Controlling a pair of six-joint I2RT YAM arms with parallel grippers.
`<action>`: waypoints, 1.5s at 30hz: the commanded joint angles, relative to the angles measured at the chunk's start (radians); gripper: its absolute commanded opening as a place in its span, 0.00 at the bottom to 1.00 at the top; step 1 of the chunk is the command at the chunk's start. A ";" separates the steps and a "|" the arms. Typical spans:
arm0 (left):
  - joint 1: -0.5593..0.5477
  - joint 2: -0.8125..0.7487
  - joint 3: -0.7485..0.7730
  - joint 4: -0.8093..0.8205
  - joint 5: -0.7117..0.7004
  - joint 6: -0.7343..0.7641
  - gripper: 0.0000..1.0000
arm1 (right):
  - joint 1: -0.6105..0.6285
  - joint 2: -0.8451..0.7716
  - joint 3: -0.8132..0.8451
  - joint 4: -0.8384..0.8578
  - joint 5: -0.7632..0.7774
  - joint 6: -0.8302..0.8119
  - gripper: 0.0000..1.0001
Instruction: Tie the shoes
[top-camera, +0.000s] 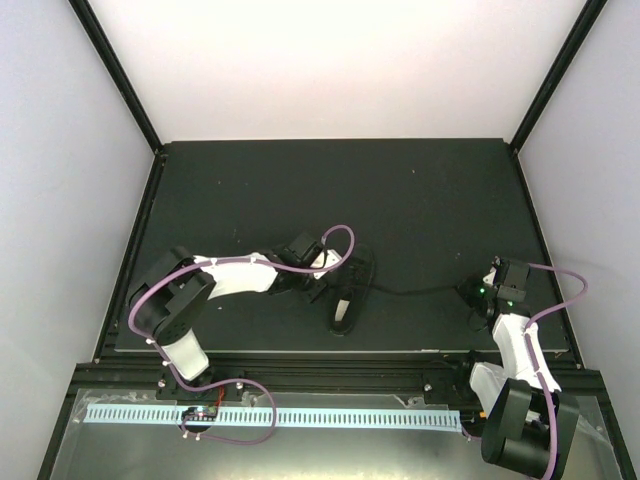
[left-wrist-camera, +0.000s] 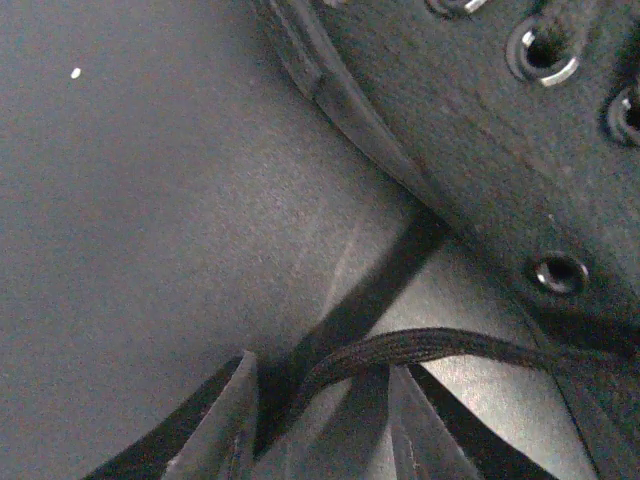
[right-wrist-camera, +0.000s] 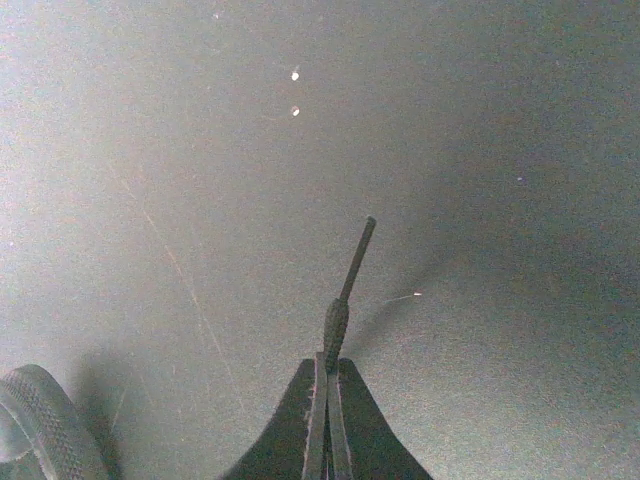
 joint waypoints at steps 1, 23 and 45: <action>-0.007 0.046 0.020 -0.003 -0.013 -0.005 0.30 | -0.006 -0.002 0.018 0.019 -0.009 -0.009 0.02; -0.007 -0.262 -0.174 0.357 0.241 -0.174 0.02 | 0.067 0.204 0.272 0.066 -0.126 -0.057 0.02; -0.022 -0.282 -0.233 0.456 0.268 -0.232 0.02 | 0.727 0.616 0.745 0.042 -0.111 0.001 0.84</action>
